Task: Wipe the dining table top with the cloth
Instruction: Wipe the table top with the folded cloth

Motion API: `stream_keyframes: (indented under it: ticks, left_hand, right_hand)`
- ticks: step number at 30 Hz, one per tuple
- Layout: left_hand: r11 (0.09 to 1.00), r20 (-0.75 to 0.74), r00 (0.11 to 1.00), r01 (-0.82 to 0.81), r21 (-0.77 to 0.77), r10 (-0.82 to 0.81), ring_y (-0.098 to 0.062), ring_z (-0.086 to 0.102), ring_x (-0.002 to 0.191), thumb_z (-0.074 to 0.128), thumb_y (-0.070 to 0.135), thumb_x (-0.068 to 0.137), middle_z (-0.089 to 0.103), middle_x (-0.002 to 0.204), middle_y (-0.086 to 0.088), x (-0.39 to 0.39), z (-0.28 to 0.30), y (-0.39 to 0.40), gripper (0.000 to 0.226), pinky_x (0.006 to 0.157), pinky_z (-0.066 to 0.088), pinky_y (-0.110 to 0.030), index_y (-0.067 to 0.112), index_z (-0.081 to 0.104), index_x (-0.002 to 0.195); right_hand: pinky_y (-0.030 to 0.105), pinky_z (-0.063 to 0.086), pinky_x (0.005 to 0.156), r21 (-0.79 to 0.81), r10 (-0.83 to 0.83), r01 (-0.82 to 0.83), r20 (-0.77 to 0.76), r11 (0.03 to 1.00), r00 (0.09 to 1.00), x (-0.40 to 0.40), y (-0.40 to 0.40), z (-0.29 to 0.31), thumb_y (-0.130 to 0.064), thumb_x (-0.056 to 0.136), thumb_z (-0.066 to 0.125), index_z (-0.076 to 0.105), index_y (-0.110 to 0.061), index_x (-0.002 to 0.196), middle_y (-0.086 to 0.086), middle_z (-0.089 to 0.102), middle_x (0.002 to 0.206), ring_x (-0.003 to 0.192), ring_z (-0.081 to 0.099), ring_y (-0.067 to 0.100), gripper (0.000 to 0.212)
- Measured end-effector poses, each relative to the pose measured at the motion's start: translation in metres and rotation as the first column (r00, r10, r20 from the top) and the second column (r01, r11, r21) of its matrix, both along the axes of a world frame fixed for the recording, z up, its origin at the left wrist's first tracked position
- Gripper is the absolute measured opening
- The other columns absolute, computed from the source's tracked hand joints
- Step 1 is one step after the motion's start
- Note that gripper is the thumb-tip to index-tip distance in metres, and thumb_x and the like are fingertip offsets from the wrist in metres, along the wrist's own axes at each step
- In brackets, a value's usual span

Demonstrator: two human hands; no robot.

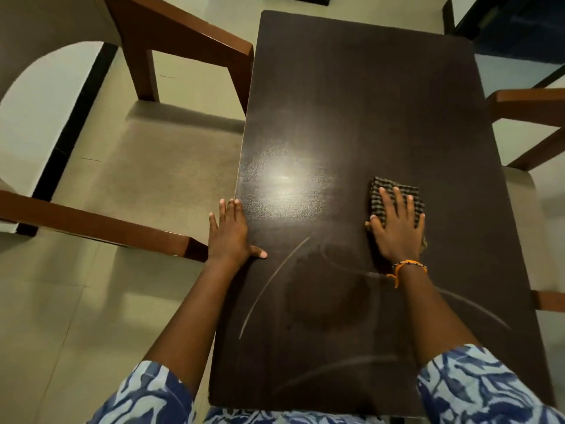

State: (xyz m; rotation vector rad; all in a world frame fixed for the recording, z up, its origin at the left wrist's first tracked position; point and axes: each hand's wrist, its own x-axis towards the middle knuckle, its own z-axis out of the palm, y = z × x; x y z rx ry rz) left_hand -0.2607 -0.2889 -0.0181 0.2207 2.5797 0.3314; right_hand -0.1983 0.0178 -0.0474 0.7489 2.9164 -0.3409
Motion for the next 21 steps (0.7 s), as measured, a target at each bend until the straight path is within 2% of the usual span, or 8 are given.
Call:
stream_keyframes:
  ticks: [3, 5, 10, 14, 18, 21]
  left_hand:
    - [1.000, -0.006, 1.000, 0.020, -0.006, -0.020, -0.028, -0.012, 0.145, 0.074, 0.052, 0.064, -0.005, 0.157, -0.014, 0.001, -0.001, 0.000, 0.126, 0.116, -0.005, -0.045, 0.001, -0.007, 0.146]
    - [0.999, -0.003, 0.999, 0.032, -0.003, -0.032, -0.029, -0.013, 0.144, 0.073, 0.052, 0.065, -0.006, 0.157, -0.015, 0.001, -0.002, -0.001, 0.125, 0.116, -0.006, -0.044, 0.001, -0.008, 0.146]
    - [0.999, -0.019, 0.999, 0.044, 0.019, -0.044, -0.029, -0.013, 0.145, 0.070, 0.053, 0.068, -0.007, 0.157, -0.014, 0.004, -0.004, -0.006, 0.123, 0.116, -0.005, -0.045, 0.001, -0.009, 0.146]
    - [0.999, -0.089, 0.995, 0.036, 0.027, -0.033, -0.029, -0.009, 0.145, 0.067, 0.039, 0.080, -0.004, 0.158, -0.013, 0.008, -0.003, -0.006, 0.106, 0.117, 0.000, -0.047, 0.002, -0.007, 0.146]
    - [0.998, -0.096, 0.994, 0.061, 0.023, -0.059, -0.028, -0.012, 0.145, 0.070, 0.043, 0.075, -0.005, 0.158, -0.011, 0.017, 0.001, 0.004, 0.113, 0.116, -0.002, -0.046, 0.002, -0.008, 0.146]
    - [0.992, -0.120, 0.986, 0.122, 0.031, -0.118, -0.027, -0.013, 0.145, 0.066, 0.052, 0.075, -0.007, 0.158, -0.011, 0.026, 0.003, 0.027, 0.115, 0.116, -0.003, -0.045, 0.002, -0.010, 0.146]
  right_hand:
    - [0.058, 0.002, 0.115, 0.013, -0.137, 0.137, -0.008, 0.990, 0.991, -0.004, -0.019, -0.001, -0.037, 0.092, 0.046, 0.018, -0.033, 0.149, -0.001, 0.010, 0.160, 0.147, 0.003, 0.026, 0.063]
    - [0.059, 0.001, 0.114, 0.012, -0.155, 0.156, -0.014, 0.988, 0.988, -0.013, -0.047, -0.002, -0.038, 0.093, 0.044, 0.016, -0.033, 0.149, 0.000, 0.008, 0.160, 0.147, 0.001, 0.027, 0.063]
    - [0.058, -0.005, 0.112, -0.032, 0.073, -0.074, -0.030, 0.997, 0.997, -0.041, -0.151, -0.004, -0.040, 0.095, 0.037, 0.014, -0.037, 0.148, -0.002, 0.005, 0.160, 0.147, -0.003, 0.025, 0.059]
    - [0.058, -0.009, 0.112, -0.108, 0.366, -0.366, -0.016, 0.924, 0.930, -0.059, -0.214, 0.000, -0.043, 0.096, 0.036, 0.016, -0.039, 0.148, -0.001, 0.007, 0.160, 0.147, -0.004, 0.025, 0.056]
    - [0.054, -0.013, 0.112, -0.060, 0.508, -0.509, -0.043, 0.858, 0.860, -0.056, -0.184, 0.004, -0.048, 0.093, 0.039, 0.022, -0.042, 0.146, -0.004, 0.018, 0.158, 0.147, 0.003, 0.022, 0.056]
    - [0.055, -0.008, 0.113, -0.039, 0.470, -0.471, -0.032, 0.881, 0.882, -0.038, -0.139, 0.003, -0.047, 0.092, 0.039, 0.019, -0.044, 0.146, -0.005, 0.017, 0.158, 0.147, 0.003, 0.022, 0.058]
